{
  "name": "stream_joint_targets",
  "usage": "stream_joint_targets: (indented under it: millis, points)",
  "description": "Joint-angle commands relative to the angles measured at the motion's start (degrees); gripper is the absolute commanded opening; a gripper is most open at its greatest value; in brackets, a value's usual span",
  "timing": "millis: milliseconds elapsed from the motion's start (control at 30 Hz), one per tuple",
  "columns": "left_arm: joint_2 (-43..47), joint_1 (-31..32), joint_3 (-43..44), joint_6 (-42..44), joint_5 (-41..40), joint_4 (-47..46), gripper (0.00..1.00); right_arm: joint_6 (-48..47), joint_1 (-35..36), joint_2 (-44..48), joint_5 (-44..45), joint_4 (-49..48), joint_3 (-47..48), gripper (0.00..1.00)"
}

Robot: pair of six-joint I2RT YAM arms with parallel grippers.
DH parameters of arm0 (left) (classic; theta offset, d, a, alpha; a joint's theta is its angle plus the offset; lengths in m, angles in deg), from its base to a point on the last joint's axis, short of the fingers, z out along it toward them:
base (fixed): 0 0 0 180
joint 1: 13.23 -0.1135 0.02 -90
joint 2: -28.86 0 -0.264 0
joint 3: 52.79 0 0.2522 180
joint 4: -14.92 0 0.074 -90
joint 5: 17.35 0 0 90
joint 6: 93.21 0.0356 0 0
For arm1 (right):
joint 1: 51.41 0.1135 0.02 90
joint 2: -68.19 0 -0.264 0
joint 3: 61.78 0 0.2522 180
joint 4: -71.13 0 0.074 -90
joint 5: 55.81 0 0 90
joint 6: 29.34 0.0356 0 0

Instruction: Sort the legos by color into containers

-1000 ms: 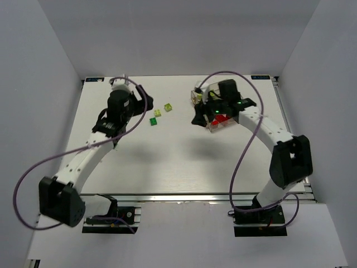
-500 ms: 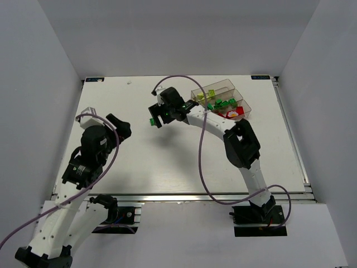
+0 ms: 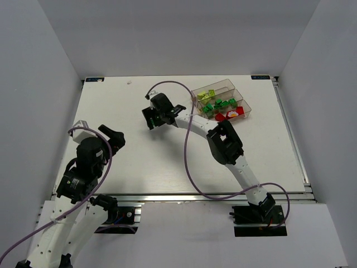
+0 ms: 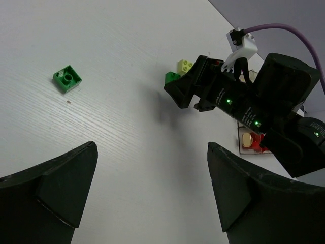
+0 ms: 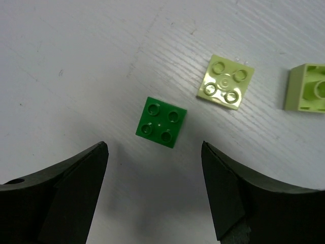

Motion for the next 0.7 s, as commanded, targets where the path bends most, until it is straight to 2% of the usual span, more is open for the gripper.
stream_joint_targets:
  millis: [0, 333, 500, 633, 667]
  points:
    - [0.26, -0.03, 0.81, -0.7, -2.0, 2.21, 0.98, 0.33, 1.45, -0.88, 1.59, -2.34, 2.33, 0.79]
    - [1.32, -0.03, 1.34, -1.49, -2.44, 3.79, 0.98, -0.9, 1.89, -3.95, 4.93, -3.57, 3.56, 0.76]
    - [2.37, -0.03, 1.16, -2.54, -2.44, 5.2, 0.98, -1.43, 2.15, -5.1, 5.63, -4.27, 4.18, 0.67]
    - [3.51, -0.03, 0.81, -3.42, -2.79, 6.25, 0.98, -2.22, 2.15, -5.63, 5.11, -4.98, 5.05, 0.57]
    - [3.6, -0.03, 0.72, -3.42, -2.79, 6.34, 0.98, -2.48, 2.15, -5.54, 4.67, -5.06, 5.05, 0.52]
